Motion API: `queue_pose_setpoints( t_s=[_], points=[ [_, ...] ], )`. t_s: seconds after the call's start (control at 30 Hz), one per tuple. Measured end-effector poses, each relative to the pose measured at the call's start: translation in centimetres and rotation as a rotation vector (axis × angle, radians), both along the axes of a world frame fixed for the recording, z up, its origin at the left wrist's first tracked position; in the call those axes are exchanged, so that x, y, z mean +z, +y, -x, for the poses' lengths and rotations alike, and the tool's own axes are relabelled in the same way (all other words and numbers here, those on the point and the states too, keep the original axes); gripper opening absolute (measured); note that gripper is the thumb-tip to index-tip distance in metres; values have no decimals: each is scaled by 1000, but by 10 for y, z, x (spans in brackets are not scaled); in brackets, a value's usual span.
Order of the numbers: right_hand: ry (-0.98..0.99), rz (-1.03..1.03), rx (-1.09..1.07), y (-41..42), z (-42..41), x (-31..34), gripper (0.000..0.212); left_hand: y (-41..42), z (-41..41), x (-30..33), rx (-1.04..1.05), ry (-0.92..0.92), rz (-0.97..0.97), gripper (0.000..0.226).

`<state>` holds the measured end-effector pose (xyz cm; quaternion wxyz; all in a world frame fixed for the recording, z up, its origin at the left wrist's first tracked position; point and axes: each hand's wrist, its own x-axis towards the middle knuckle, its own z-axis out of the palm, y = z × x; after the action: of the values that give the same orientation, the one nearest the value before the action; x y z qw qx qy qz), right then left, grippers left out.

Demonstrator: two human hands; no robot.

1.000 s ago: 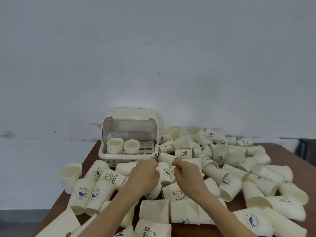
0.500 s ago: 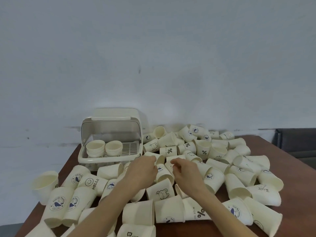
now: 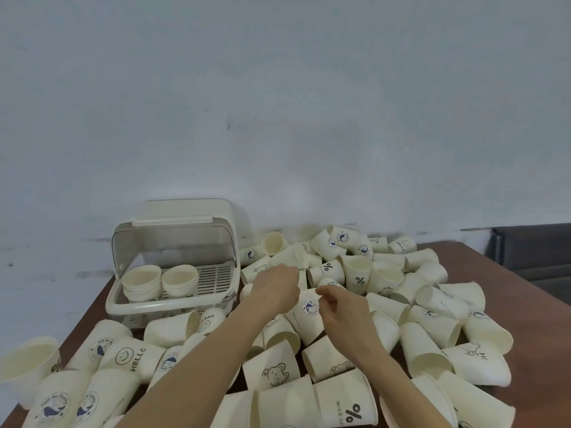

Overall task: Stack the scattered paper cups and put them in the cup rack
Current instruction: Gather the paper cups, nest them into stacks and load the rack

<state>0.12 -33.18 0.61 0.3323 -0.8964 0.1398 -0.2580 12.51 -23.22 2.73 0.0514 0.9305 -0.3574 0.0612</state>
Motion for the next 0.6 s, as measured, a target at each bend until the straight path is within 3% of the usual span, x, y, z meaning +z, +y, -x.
queue_pose_setpoints(
  t_s=[0.2, 0.37, 0.6],
  points=[
    [-39, 4, -31, -22, -10, 0, 28, -35, -41, -22, 51, -29, -21, 20],
    [-30, -8, -34, -37, -17, -4, 28, -53, -61, -32, 56, -98, -55, 45],
    [-30, -17, -54, -44, -19, -15, 27, -63, -73, -38, 79, -163, -140, 35]
  ],
)
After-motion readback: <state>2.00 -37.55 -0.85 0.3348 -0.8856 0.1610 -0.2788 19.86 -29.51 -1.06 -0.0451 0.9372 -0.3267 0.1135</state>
